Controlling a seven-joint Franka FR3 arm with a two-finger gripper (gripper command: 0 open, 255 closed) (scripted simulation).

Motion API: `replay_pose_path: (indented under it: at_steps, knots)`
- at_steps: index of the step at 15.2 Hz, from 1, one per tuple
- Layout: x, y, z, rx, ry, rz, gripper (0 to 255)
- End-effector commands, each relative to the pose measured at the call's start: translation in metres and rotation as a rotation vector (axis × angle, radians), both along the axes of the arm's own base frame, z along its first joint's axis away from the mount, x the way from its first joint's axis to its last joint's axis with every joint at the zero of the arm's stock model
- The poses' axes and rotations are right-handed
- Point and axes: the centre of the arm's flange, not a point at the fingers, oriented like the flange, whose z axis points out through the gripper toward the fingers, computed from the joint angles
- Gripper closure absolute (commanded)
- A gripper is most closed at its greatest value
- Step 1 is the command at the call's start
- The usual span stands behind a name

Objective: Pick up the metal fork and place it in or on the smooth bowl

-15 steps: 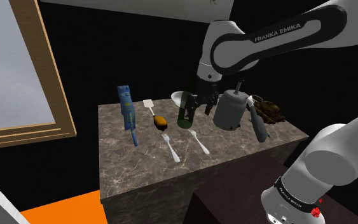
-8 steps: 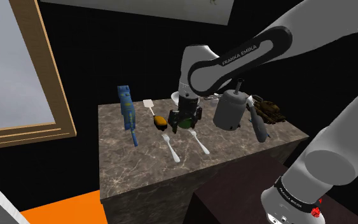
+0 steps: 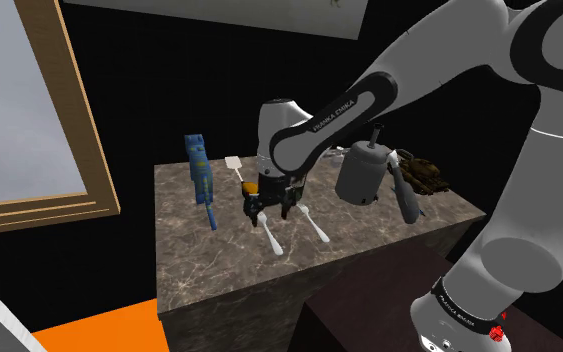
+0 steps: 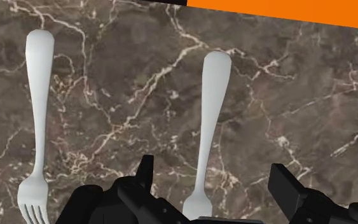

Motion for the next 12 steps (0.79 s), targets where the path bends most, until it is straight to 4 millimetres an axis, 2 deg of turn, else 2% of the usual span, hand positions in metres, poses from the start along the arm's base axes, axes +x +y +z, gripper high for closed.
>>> replay_pose_path:
  at_steps: [1, 5, 12]
  knots:
    - [-0.001, 0.001, -0.012, -0.001, 0.001, -0.002, 0]
    - [-0.004, 0.002, -0.036, -0.001, 0.001, -0.002, 0]
    - [-0.004, 0.002, -0.036, -0.001, 0.001, -0.002, 0]
